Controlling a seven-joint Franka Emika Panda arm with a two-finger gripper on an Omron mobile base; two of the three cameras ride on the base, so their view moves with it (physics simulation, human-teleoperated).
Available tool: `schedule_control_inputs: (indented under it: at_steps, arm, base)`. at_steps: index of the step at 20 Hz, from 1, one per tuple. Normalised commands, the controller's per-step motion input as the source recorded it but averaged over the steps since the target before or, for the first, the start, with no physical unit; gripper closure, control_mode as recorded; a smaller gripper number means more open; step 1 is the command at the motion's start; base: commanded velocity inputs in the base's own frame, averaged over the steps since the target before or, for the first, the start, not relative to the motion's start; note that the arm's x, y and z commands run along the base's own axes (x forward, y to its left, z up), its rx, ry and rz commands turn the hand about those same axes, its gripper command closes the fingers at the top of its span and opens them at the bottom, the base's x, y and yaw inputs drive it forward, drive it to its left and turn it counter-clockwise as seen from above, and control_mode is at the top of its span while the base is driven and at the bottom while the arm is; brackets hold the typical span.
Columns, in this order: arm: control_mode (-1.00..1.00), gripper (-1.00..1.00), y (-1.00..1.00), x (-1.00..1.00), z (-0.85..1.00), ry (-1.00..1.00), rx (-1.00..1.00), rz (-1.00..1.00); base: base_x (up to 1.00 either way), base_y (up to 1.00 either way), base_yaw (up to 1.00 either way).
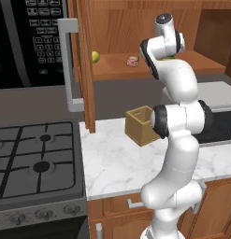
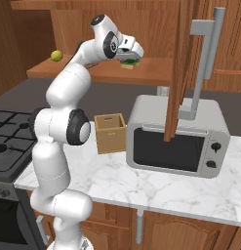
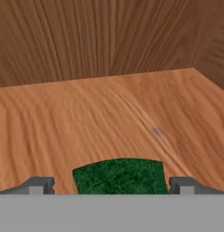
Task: Pick the bar soap and sponge from the cabinet and place them on the counter.
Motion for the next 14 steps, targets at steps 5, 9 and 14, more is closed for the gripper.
schedule_control_inputs:
  at_steps: [5, 9, 14]
  arm:
    - [-1.0, -1.0, -0.15, 0.1, -0.1, 0.11, 0.0, 0.0]
    - [-1.0, -1.0, -0.19, 0.0, -0.13, 0.08, 0.0, 0.0]
    - [-1.0, 1.0, -0.04, -0.02, -0.21, 0.09, 0.0, -0.02]
  base:
    - [0.0, 0.0, 0.0]
    - [0.0, 0.0, 0.0]
    - [0.0, 0.0, 0.0]
